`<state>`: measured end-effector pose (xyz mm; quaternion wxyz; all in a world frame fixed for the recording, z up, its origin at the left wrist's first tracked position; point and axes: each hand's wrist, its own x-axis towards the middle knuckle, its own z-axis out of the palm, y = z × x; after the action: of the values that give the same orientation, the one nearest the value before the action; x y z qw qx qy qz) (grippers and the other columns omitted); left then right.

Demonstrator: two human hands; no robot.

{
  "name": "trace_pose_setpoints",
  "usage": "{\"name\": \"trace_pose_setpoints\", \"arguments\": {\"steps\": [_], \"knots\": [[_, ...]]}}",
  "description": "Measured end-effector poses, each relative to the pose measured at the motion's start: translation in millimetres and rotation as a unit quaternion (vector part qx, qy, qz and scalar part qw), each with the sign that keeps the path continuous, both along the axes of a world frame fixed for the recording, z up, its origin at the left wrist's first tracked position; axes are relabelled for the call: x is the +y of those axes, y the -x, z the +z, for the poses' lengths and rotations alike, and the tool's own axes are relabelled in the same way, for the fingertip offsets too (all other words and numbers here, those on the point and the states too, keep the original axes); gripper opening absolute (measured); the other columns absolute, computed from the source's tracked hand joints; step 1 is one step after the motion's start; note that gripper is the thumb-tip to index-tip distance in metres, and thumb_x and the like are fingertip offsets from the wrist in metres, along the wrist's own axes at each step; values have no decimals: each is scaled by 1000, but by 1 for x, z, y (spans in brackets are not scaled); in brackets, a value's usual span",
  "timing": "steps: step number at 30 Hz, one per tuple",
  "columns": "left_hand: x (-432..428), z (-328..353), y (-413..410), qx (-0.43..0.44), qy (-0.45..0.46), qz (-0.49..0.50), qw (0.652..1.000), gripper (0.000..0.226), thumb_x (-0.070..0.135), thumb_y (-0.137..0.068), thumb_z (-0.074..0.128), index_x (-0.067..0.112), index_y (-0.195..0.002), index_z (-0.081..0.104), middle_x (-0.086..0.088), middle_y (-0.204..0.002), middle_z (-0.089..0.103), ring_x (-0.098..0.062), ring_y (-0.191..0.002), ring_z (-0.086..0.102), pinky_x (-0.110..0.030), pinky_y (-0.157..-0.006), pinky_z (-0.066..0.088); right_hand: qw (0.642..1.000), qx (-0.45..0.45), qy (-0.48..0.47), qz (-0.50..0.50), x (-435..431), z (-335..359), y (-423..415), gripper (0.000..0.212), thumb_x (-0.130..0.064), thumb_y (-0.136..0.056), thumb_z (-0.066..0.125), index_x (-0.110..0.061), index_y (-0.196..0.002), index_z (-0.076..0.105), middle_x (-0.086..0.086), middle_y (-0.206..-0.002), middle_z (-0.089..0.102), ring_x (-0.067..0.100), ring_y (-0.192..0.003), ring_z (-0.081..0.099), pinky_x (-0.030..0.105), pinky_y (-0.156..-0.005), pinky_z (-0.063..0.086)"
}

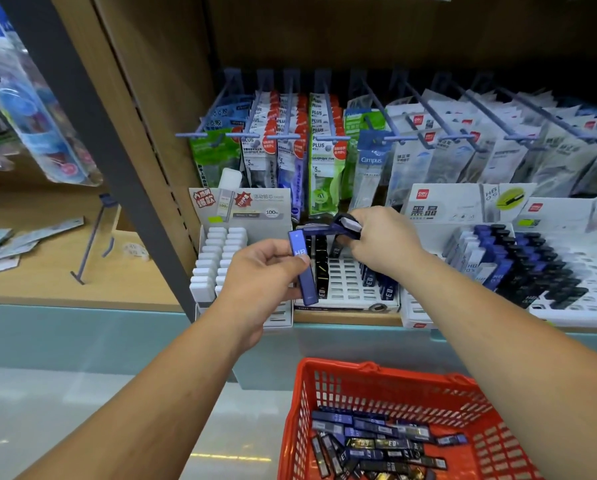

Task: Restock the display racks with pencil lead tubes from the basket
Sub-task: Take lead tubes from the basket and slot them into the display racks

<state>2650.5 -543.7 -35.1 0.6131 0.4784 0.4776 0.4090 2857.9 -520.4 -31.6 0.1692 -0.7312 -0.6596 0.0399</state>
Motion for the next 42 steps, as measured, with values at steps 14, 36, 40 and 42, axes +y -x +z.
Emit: {"name": "trace_pose_setpoints", "arguments": {"steps": [14,36,40,42], "knots": [[-4,-3,1,18,-24,20,999,9,3,-96,67,9,-95,73,-3,-74,74,-14,-67,70,-32,-64,62,999,-16,-1,-38,5,1,9,14,-40,-91,70,-27,-96,67,-2,-90,68,29,-90,64,32,-65,43],[-30,2,-29,-25,37,2,999,28,42,-100,63,18,-86,59,-1,-62,57,-18,-55,51,-30,-55,35,739,639,200,-74,-124,23,14,29,-31,-90,77,-9,-101,63,12,-72,64,16,-49,42,28,-47,38],[-34,-5,-29,6,12,-36,999,33,36,-105,57,15,-81,51,-3,-64,54,-19,-55,52,-30,-52,42,669,694,231,-132,-125,15,8,45,-58,-81,74,-17,-83,56,1,-60,44,18,-49,43,29,-47,43],[-39,-5,-32,12,6,-85,996,29,33,-106,56,13,-86,49,-5,-67,49,-20,-53,46,-32,-52,43,648,704,252,-142,-123,12,6,50,-68,-82,68,-20,-82,54,0,-60,42,19,-48,43,31,-48,47]]}}
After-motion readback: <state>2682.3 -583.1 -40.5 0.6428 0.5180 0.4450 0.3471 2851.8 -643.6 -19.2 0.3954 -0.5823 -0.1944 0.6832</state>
